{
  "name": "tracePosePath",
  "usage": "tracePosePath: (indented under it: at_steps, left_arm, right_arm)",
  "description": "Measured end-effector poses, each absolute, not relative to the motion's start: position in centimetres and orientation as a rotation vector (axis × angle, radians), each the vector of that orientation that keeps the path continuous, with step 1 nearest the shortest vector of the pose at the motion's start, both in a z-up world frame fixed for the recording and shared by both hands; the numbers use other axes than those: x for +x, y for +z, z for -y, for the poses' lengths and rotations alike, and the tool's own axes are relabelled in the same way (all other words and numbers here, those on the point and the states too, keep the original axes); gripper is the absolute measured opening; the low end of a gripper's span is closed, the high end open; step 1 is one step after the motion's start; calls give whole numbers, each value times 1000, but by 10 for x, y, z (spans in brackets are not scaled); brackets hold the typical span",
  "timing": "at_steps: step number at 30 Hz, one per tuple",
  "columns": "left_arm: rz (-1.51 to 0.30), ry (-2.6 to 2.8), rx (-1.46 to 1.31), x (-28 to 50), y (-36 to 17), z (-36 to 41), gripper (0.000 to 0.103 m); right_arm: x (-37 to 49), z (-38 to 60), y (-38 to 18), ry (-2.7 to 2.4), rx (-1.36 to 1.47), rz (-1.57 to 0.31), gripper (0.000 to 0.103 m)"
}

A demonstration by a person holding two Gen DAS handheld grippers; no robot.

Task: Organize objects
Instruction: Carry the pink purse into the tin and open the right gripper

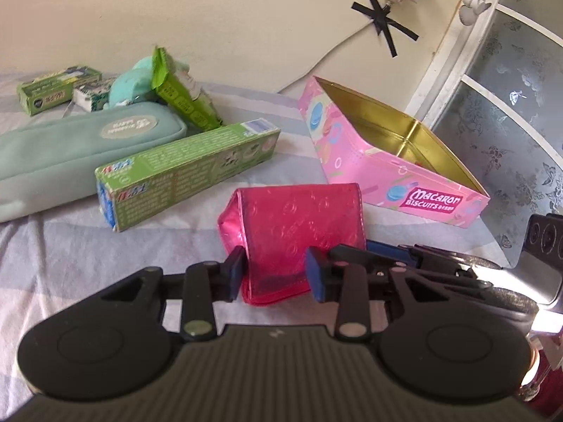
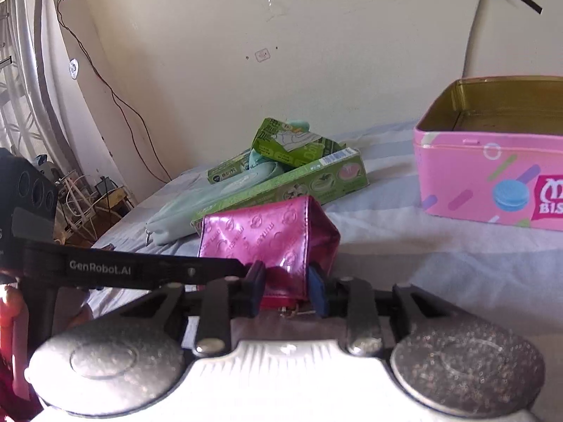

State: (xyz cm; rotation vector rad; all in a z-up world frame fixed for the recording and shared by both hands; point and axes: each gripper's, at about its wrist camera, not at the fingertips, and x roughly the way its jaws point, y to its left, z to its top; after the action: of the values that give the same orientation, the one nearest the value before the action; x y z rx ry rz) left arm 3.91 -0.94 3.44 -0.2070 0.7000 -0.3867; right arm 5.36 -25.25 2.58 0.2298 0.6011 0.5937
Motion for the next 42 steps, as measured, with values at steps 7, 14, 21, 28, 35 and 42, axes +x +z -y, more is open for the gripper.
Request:
tracePosePath:
  at_steps: [7, 14, 21, 28, 35, 42]
  left_arm:
    - [-545, -506, -83, 69, 85, 71, 39]
    - [-559, -573, -31, 147, 97, 142, 39]
    - [-711, -517, 40, 216, 67, 196, 34]
    - [-695, -425, 110, 232, 54, 208, 35]
    - [-658, -403, 145, 215, 56, 202, 35]
    - [-602, -388, 186, 176, 69, 193, 37]
  right_arm:
    - [46, 293, 68, 429, 180, -381, 26]
    - [97, 353, 91, 240, 124, -351, 26]
    - [181, 370, 75, 147, 165, -603, 25]
    - [216, 355, 62, 38, -9, -675, 28]
    - [188, 356, 70, -62, 19, -534, 53]
    - [159, 344, 80, -33, 111, -517, 53]
